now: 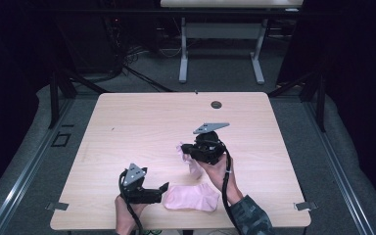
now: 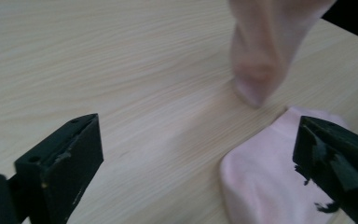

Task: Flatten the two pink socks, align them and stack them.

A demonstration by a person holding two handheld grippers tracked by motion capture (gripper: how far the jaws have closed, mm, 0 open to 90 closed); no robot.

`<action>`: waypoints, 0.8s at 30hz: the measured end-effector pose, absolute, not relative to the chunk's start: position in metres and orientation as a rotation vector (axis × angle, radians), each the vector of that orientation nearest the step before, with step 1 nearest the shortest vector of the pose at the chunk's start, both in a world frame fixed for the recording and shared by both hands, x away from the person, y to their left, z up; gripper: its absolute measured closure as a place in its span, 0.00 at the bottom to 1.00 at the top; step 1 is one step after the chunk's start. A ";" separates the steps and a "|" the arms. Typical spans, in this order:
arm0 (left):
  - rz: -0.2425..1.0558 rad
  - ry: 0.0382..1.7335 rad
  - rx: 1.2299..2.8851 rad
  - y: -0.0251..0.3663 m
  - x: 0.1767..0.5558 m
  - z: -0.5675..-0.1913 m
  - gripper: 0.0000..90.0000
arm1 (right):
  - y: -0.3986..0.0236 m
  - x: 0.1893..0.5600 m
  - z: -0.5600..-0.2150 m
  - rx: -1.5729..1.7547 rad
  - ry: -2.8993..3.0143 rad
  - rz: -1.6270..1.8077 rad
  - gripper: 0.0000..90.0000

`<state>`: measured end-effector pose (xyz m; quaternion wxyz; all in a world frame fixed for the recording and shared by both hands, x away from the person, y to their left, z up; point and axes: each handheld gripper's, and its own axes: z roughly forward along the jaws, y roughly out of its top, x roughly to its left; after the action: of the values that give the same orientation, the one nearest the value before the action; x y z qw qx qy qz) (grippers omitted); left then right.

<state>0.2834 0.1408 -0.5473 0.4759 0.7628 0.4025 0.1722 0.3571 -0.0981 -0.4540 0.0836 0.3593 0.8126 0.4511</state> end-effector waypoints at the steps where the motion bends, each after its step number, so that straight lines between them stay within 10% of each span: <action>1: 0.420 0.975 1.862 0.135 0.284 -0.547 0.06 | -0.097 0.356 -0.451 1.066 2.421 1.358 0.96; 16: 0.406 0.868 1.857 0.095 0.281 -0.547 0.36 | -0.082 0.340 -0.431 0.988 2.387 1.472 0.96; 24: 0.377 0.895 1.857 0.096 0.291 -0.552 0.93 | -0.085 0.335 -0.431 0.998 2.385 1.512 0.96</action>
<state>0.2906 0.0959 -0.5519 0.4996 0.7676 0.3700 0.1560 0.3352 -0.0851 -0.4309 0.0733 0.3323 0.7942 0.5035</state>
